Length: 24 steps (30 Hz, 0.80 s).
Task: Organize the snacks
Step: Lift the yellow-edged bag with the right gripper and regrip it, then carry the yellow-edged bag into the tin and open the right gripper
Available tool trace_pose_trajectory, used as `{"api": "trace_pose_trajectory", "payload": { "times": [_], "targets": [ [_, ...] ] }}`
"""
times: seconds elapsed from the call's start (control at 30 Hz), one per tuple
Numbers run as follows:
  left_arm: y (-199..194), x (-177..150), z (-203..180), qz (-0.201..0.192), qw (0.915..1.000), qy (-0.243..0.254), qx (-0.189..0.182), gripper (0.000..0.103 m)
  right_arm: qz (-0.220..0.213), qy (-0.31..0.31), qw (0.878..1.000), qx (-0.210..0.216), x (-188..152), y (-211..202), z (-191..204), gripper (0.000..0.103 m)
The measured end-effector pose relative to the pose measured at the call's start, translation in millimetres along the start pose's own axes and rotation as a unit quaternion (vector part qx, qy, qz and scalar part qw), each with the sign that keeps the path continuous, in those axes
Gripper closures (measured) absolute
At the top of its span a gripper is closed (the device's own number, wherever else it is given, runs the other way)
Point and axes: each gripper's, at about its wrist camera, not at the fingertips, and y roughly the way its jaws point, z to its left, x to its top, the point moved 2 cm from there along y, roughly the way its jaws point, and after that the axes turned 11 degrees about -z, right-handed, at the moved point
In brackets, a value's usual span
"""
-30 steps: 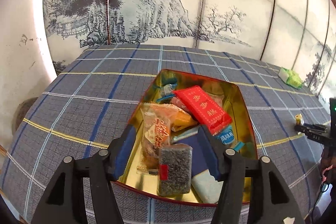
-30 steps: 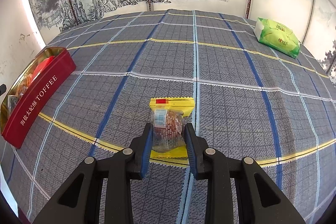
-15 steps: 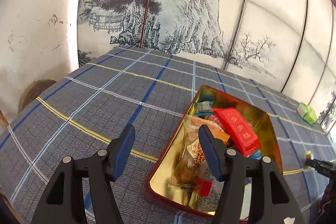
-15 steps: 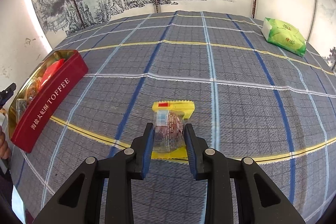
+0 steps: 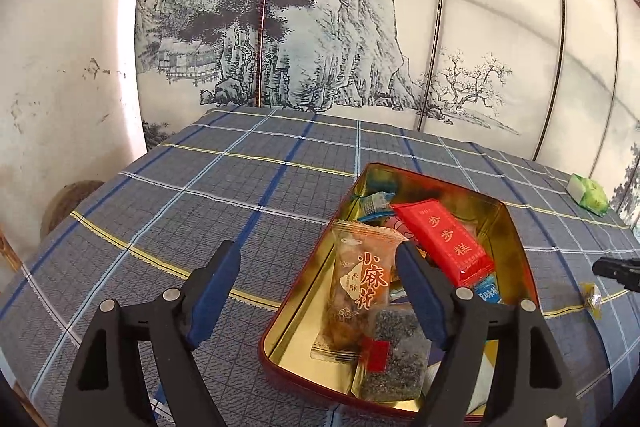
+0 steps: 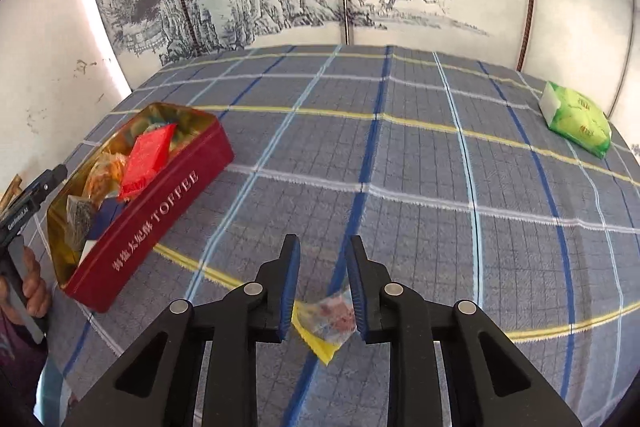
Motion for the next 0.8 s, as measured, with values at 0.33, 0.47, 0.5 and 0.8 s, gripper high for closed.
{"api": "trace_pose_trajectory", "payload": {
  "times": [0.33,0.47,0.5,0.8],
  "targets": [
    [-0.6,-0.5,-3.7,0.0,0.9999,0.009,0.006,0.02,0.038,-0.018,0.999,-0.027,-34.3,-6.6,-30.9,0.041],
    [0.0,-0.6,-3.6,0.002,0.9999,0.009,0.005,0.017,0.037,-0.002,0.999,-0.025,-38.2,-3.6,-50.4,0.041],
    [0.2,-0.5,-3.6,0.003,0.9999,0.009,0.005,0.017,0.034,-0.005,0.999,-0.027,-38.2,-2.5,-50.1,0.041],
    [1.1,-1.0,-2.6,0.004,0.9999,0.007,0.008,0.013,0.032,-0.035,0.999,-0.018,-36.1,6.2,-39.3,0.06]
  ]
}}
